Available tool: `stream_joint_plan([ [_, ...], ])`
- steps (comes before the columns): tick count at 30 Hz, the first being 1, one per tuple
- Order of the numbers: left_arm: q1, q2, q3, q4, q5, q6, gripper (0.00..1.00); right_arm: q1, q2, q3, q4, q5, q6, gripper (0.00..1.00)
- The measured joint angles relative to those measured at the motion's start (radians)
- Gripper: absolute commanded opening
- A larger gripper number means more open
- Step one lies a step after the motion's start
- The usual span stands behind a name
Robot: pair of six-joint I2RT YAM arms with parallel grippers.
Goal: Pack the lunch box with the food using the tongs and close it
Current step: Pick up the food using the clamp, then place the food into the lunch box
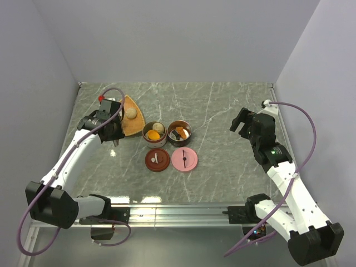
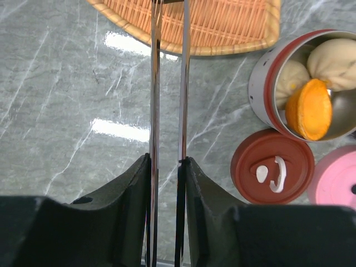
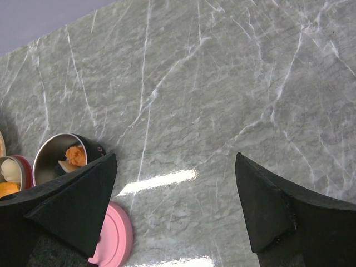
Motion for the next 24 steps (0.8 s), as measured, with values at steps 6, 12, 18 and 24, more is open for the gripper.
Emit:
stream_joint_plan([
  [6,-0.002,-0.042,0.054,-0.042,0.031,-0.001,0.23,0.000,0.006,0.000,0.004,0.000,0.000,0.93],
  [12,-0.159,-0.033,0.161,-0.079,0.042,-0.048,0.23,0.000,0.010,0.000,0.004,0.000,0.000,0.93],
  [18,-0.429,0.079,0.301,-0.059,0.095,-0.131,0.23,0.000,0.010,0.000,0.004,0.000,0.001,0.93],
  [24,-0.529,0.146,0.309,-0.053,0.131,-0.176,0.23,0.000,0.008,0.000,0.003,0.006,0.001,0.93],
])
